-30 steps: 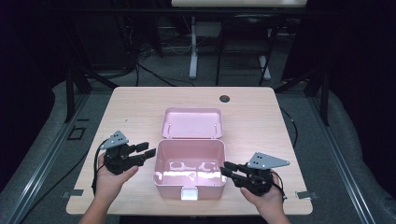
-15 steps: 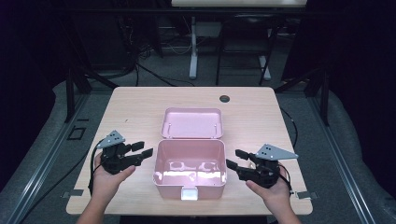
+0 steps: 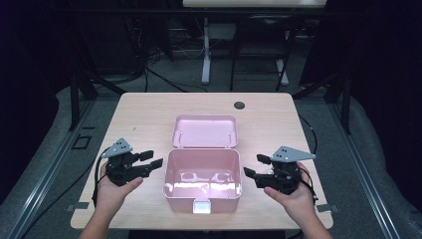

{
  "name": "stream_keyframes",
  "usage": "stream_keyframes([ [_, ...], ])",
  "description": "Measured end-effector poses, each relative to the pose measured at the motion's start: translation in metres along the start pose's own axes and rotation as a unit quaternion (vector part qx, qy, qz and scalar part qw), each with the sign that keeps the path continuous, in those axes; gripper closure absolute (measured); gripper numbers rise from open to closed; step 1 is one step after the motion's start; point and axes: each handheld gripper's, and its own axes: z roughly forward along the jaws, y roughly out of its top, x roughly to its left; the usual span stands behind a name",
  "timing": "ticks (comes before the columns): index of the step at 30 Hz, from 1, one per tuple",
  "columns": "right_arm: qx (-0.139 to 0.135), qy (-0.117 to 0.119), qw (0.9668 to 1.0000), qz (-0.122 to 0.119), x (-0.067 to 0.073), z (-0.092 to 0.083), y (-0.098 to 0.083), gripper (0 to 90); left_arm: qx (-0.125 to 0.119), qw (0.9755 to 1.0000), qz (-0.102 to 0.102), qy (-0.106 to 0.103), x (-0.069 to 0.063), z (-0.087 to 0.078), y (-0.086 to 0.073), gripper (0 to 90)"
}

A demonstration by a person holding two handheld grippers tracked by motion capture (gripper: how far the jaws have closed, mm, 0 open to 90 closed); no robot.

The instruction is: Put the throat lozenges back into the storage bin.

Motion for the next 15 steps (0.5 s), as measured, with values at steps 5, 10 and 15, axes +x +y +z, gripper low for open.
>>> stream_keyframes([
  [5, 0.028, -0.011, 0.9994, -0.018, -0.003, 0.001, 0.002, 32.7, -0.001, 1.0, 0.0, -0.002, -0.001, -0.001, 0.0, 45.2],
  [10, 0.064, -0.024, 0.997, -0.036, -0.008, 0.0, 0.005, 29.3, 0.0, 1.0, 0.001, -0.002, -0.002, -0.002, 0.0, 44.1],
  [15, 0.107, -0.028, 0.9929, -0.045, -0.014, -0.001, 0.009, 29.4, 0.008, 1.0, 0.005, -0.003, -0.002, -0.002, 0.0, 44.1],
])
